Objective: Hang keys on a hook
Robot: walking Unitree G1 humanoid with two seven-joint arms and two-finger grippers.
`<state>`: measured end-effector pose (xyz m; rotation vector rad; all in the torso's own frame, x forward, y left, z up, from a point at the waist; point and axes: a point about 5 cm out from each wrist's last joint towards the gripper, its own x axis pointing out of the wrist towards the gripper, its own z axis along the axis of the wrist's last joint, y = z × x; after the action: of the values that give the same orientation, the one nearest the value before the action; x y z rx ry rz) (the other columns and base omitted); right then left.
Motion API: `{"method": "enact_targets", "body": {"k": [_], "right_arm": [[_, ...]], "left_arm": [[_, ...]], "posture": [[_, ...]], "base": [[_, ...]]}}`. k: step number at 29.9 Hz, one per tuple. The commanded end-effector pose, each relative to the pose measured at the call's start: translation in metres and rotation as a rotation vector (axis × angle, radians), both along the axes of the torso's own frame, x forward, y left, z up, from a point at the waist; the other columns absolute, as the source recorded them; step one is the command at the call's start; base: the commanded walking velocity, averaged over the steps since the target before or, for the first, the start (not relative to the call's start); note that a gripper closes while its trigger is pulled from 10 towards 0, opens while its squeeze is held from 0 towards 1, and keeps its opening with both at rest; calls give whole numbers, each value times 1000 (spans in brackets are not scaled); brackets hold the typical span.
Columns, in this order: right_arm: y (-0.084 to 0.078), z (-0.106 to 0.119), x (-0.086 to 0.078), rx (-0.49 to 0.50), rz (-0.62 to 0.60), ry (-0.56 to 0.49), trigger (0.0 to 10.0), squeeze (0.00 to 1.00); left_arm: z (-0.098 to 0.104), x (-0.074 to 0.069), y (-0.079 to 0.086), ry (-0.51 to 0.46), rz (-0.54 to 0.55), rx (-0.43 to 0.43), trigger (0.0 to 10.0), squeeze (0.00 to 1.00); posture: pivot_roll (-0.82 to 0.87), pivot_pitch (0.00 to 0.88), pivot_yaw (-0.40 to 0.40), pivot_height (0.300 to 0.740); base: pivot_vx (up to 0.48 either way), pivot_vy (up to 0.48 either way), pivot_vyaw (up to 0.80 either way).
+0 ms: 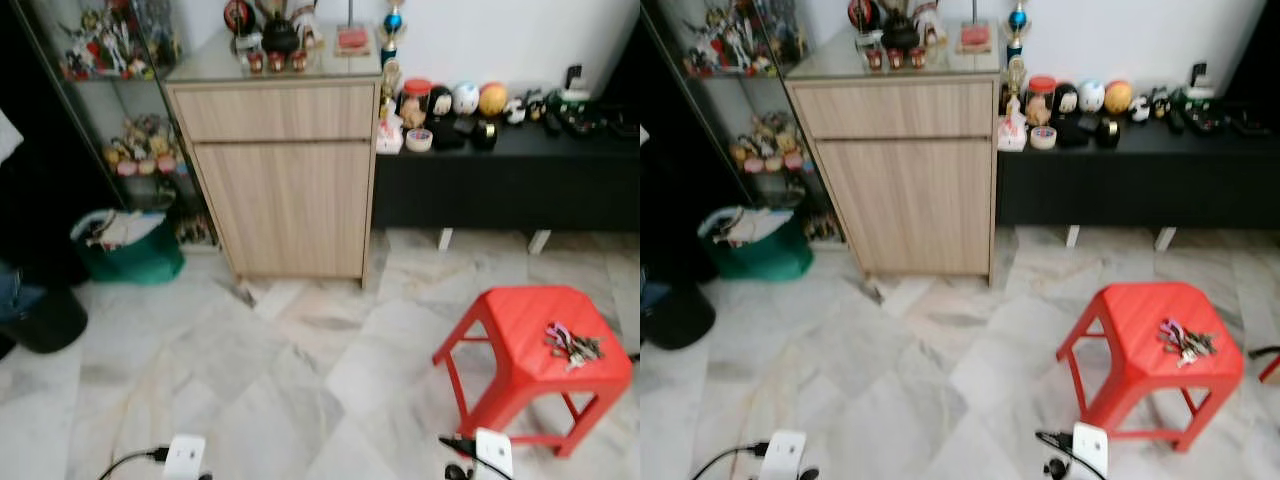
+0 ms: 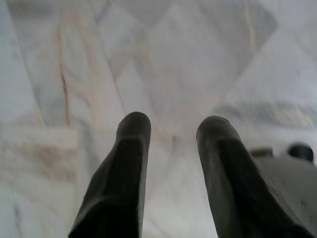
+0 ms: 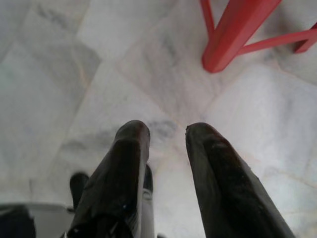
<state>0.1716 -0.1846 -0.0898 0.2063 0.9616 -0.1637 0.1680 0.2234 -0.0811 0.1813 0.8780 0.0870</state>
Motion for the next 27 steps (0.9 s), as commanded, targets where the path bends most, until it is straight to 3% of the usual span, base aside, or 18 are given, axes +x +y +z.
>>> {"method": "enact_targets", "body": {"k": [1,3,4,5,11,12,13,22,23,24,25,27], "right_arm": [[0,0,0,2,-3,-1,10000,0],[0,0,0,2,-5,-2,10000,933],[0,0,0,2,-5,-2,10000,933],[0,0,0,2,-7,-3,10000,1000],[0,0,0,-4,-8,-1,10000,1000],[0,0,0,-5,-8,-1,10000,882],[0,0,0,-5,-7,0,10000,0],[0,0,0,-2,-6,-1,10000,0],[0,0,0,0,-6,-2,10000,600],[0,0,0,0,-6,-2,10000,600],[0,0,0,1,-7,-4,10000,1000],[0,0,0,-2,-6,-5,10000,1000]], "left_arm": [[-1,-2,0,14,-8,2,10000,0],[-1,-2,0,14,-6,2,10000,0],[-1,-2,0,14,-6,2,10000,0],[-1,-2,0,14,-6,2,10000,0],[-1,-2,-1,13,-7,-2,10000,0],[-1,-2,-1,12,-7,-3,10000,0],[-1,-1,-2,10,-8,-3,10000,0],[-1,0,-3,4,-11,-3,10000,0],[-1,0,-3,3,-12,-3,10000,0],[-1,0,-3,3,-12,-3,10000,0],[0,0,-3,1,-12,-3,10000,0],[0,0,-3,1,-12,-3,10000,0]], "posture": [[50,13,9,740],[50,13,9,740],[50,13,9,740],[50,13,9,740],[49,15,8,740],[48,15,7,740],[48,15,7,740],[44,12,8,740],[44,10,9,740],[44,10,9,740],[45,9,8,740],[45,9,8,740]], "base": [[0,-311,0],[0,-311,0],[0,-311,0],[0,-311,0],[0,-311,0],[0,-311,0],[0,-307,0],[0,-288,0],[0,-285,0],[0,-285,0],[0,-281,0],[0,-281,0]]}}
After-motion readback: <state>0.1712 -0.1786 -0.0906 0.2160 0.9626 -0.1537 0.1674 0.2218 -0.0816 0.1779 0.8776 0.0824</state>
